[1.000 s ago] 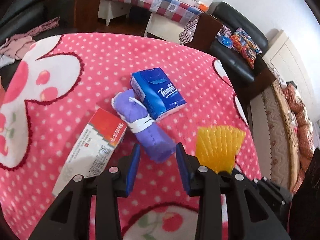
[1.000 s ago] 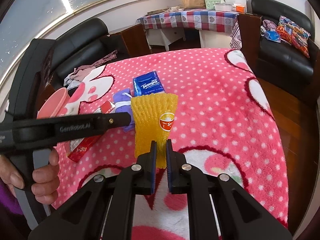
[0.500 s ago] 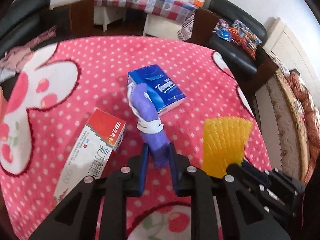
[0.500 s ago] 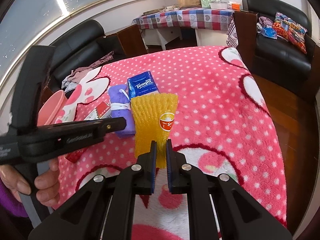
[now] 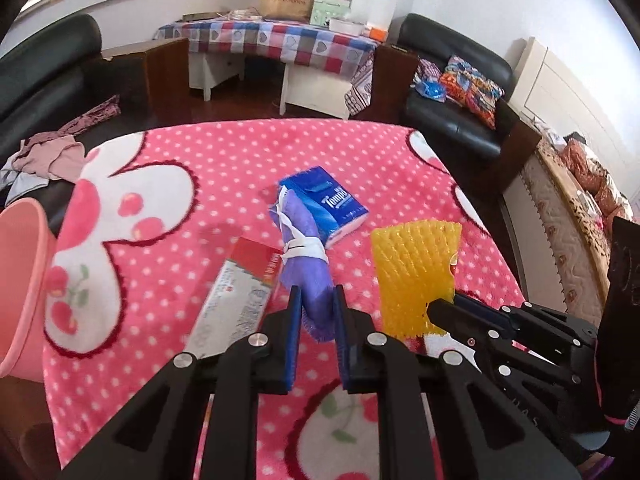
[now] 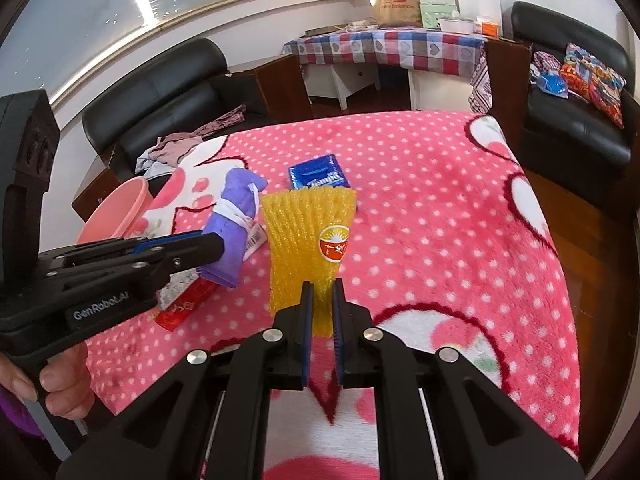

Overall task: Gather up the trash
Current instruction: 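Carry the purple bundle and yellow net over the pink bucket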

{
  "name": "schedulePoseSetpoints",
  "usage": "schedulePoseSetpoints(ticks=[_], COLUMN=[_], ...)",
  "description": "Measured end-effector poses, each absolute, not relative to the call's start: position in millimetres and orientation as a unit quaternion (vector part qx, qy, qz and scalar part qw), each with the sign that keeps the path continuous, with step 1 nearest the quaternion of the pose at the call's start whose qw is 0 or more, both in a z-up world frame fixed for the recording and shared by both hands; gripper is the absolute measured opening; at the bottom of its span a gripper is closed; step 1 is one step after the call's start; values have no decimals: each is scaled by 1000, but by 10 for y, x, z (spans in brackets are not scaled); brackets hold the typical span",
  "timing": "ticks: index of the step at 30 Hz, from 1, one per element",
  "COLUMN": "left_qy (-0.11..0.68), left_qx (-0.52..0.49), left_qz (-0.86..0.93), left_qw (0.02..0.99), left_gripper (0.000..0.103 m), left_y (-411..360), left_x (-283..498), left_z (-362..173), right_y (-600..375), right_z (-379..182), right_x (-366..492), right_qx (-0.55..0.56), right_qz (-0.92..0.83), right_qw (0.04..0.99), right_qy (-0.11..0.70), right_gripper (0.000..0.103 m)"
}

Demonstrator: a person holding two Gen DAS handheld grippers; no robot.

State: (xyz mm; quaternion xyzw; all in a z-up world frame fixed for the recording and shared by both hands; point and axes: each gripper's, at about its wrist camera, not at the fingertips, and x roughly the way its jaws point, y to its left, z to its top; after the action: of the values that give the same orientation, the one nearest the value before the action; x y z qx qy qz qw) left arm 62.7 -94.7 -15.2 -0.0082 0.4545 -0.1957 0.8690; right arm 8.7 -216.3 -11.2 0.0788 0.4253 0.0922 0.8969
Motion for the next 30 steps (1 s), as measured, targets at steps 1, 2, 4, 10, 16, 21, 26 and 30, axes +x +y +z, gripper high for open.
schedulePoseSetpoints(ticks=[1, 2, 4, 10, 16, 21, 26, 30], left_qy=[451, 448, 441, 420, 401, 386, 368, 358], left_qx=[-11, -12, -17, -24, -41, -56, -73, -88], left_qz=[-195, -195, -192, -169, -131, -98, -57, -26], left_qw=[871, 873, 877, 891, 906, 916, 925, 929], left_gripper=[14, 14, 14, 14, 14, 14, 14, 14], left_y=[-904, -874, -796, -525, -142, 174, 558, 877], left_x=[602, 586, 553, 461, 376, 314, 246, 197], left_z=[-122, -105, -49, 80, 212, 285, 343, 362], right_y=[-2131, -2111, -2052, -1809, -1417, -1063, -703, -395], right_z=[-90, -73, -46, 46, 157, 256, 345, 402], right_x=[88, 82, 97, 189, 301, 398, 489, 557], right_qx=[76, 75, 71, 64, 39, 20, 2, -10], right_qz=[94, 96, 101, 129, 164, 196, 225, 248], right_qw=[898, 898, 898, 897, 897, 896, 892, 889], right_qy=[423, 422, 422, 417, 408, 399, 391, 384], right_gripper=[9, 9, 9, 9, 9, 9, 9, 9])
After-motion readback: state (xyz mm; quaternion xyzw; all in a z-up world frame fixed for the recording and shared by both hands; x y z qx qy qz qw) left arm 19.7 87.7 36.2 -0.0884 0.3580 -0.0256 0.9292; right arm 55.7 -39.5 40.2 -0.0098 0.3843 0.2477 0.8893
